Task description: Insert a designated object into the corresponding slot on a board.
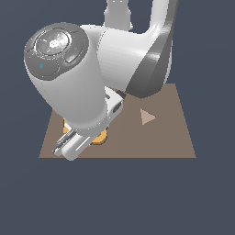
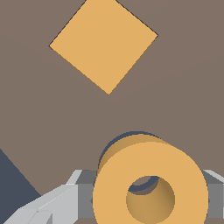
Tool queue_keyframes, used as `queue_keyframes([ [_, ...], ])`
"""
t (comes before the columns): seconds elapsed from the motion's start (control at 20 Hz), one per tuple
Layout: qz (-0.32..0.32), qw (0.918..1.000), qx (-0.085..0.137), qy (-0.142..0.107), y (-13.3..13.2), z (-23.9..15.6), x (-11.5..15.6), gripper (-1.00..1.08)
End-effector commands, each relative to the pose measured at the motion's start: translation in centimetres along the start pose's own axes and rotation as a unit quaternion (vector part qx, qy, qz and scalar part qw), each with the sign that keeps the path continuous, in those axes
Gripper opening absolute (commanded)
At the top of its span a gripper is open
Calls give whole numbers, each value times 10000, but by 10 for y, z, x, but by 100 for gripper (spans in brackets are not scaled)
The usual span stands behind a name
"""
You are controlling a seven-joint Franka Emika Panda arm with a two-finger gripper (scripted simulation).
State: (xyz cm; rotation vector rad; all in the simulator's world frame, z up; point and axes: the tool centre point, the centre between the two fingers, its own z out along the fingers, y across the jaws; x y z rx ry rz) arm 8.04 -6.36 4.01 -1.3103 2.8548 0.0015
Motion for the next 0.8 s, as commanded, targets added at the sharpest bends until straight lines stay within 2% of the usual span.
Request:
queue_keyframes([
  [0.0, 1, 10000, 1, -1, 0, 0, 0, -100],
  [0.25, 3, 10000, 2, -3, 0, 10, 0, -100],
  [0.3, 3, 10000, 2, -3, 0, 10, 0, 100],
  [0.75, 3, 10000, 2, -3, 0, 10, 0, 100],
])
